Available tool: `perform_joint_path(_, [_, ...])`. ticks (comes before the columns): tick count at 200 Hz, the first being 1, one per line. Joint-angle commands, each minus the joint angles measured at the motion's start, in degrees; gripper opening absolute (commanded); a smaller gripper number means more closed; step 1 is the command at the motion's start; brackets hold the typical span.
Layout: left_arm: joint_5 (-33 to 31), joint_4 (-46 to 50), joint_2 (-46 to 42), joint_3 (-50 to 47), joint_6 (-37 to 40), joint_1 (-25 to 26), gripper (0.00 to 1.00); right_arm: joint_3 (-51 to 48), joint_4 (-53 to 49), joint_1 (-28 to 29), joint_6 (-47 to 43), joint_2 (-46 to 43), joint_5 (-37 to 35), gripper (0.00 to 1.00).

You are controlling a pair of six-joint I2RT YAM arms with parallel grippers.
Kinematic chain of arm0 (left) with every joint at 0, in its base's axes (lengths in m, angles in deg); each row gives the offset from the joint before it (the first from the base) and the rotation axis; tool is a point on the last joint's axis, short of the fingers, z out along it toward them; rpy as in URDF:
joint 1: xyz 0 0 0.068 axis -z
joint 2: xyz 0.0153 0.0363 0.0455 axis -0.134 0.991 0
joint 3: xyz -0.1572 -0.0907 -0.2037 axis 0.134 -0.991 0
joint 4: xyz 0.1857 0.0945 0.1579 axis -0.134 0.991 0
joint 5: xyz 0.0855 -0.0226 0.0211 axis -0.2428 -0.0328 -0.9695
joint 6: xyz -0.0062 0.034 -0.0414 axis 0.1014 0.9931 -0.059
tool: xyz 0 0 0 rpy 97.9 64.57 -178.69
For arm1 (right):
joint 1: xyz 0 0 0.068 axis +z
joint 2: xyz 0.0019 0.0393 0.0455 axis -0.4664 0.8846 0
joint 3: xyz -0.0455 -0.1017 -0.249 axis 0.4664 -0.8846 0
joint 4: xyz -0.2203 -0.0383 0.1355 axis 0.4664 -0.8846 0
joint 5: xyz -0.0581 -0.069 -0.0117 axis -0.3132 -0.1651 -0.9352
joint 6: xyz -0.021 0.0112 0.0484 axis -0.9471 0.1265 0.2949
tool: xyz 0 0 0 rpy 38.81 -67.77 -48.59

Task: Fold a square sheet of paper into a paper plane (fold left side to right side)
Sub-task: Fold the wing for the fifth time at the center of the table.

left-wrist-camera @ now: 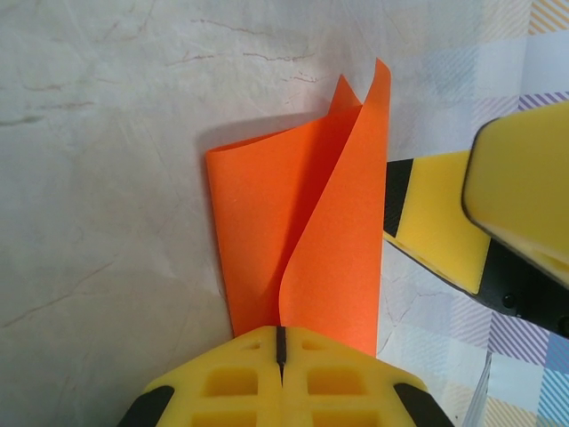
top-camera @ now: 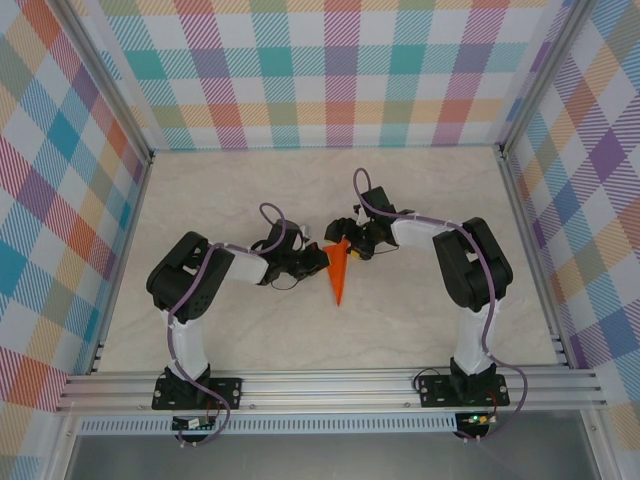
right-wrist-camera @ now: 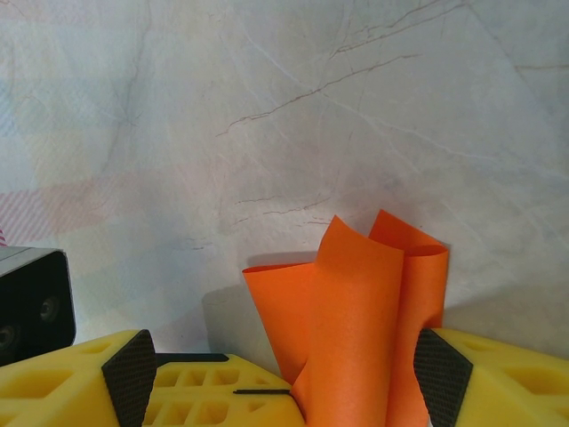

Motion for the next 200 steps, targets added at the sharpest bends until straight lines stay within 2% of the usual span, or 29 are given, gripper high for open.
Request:
perform_joint_path(1, [-0.38, -0.94, 3.46, 0.44, 0.4, -0.51, 0.0, 0.06, -3.28, 0.97, -0.41, 2.41, -0.18, 0.8])
perform_joint_path(54, [-1.04, 0.18, 3.74, -0.34, 1.1, -0.51, 0.0, 2.5, -4.98, 0.81, -1.59, -0.54, -0.55, 0.82])
perform_joint_path(88, [-1.32, 0.67, 3.76, -0.27, 1.23, -0.51, 0.0, 2.35, -6.98, 0.27, -2.25, -6.74, -5.09, 0.9])
perform_joint_path(108, [-1.42, 0.83, 3.68, -0.23, 1.38, -0.56, 0.0, 0.67, -7.07, 0.35, -2.96, -10.25, -5.9, 0.9])
perform_joint_path(134, [-1.52, 1.06, 3.66, -0.09, 1.48, -0.51, 0.0, -3.54, -4.66, 0.66, -2.62, -12.33, -2.86, 0.68])
perform_joint_path(147, [-1.62, 1.0, 3.68, -0.11, 1.48, -0.53, 0.0, -4.88, -3.6, 1.2, -2.14, -11.79, -0.94, 0.5])
perform_joint_path(161, [-1.55, 1.07, 3.67, -0.08, 1.44, -0.51, 0.0, -5.29, -2.77, 1.97, -2.03, -10.4, 0.62, 0.35])
perform_joint_path(179, [-1.69, 1.17, 3.57, -0.12, 1.42, -0.51, 0.0, -5.04, -1.6, 2.71, -1.62, -8.39, 1.79, 0.23])
perform_joint_path(200, [-1.8, 1.42, 3.34, -0.15, 1.59, -0.51, 0.0, -4.6, -1.32, 3.09, -1.29, -6.52, 1.75, 0.18])
